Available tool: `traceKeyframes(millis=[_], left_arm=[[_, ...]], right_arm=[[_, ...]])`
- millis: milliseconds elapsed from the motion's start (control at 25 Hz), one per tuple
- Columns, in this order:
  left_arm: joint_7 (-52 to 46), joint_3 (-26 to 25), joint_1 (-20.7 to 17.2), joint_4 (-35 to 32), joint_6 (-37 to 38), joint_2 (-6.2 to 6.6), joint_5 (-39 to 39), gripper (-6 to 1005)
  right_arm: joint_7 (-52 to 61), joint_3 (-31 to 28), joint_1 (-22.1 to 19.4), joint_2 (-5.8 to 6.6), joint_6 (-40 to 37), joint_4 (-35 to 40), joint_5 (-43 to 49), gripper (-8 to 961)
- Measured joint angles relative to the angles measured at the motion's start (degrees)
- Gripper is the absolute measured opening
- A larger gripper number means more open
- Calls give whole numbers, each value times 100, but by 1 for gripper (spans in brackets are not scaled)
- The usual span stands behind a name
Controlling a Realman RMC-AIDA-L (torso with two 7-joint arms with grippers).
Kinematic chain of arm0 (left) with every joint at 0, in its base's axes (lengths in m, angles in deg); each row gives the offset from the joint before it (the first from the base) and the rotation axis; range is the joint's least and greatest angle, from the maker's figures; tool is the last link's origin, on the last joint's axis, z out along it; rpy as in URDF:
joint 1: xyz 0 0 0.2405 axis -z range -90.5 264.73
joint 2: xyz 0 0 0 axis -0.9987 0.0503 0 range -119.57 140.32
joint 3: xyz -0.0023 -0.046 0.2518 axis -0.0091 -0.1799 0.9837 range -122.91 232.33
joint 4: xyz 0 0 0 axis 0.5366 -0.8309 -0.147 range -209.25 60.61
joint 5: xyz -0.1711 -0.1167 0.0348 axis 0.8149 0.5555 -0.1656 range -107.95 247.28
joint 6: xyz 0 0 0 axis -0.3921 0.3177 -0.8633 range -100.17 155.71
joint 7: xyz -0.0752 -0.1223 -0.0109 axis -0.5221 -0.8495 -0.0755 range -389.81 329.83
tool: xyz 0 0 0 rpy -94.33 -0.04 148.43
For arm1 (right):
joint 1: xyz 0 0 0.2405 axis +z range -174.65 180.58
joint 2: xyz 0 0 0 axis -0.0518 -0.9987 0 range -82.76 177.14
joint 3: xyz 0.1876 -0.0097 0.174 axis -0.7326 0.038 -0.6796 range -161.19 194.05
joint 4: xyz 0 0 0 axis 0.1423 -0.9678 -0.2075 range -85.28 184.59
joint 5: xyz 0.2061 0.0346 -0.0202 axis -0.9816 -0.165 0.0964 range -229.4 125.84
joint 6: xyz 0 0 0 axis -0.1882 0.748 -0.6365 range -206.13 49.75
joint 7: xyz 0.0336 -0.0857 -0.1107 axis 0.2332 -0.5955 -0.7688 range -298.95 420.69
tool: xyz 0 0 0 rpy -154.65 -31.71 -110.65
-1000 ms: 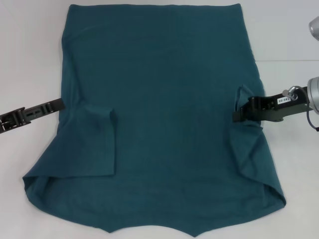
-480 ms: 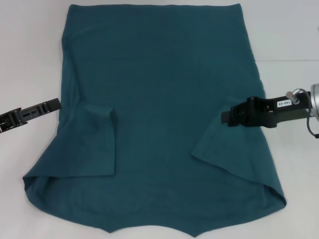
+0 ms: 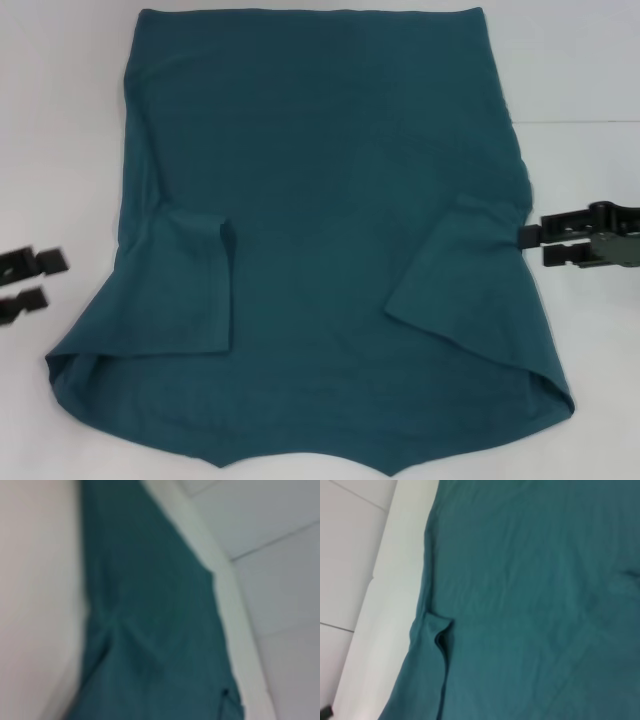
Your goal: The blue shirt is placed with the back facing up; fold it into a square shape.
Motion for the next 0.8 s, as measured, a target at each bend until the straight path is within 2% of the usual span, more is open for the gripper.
traceKeyframes(millis=[200,320,800], left_arm=[[-424,-251,-69,-83,44,11,-759,762],[-458,-254,-81,-65,1,2,-940,761],[-390,113,-74,135,-636,-82,-1297,757]], right_arm=[[-50,-117,-179,15,-40,115,-2,632],[-58,-132,-194,14,-36,116,-4,667],[-85,-147,-197,-22,51,118,-6,665]])
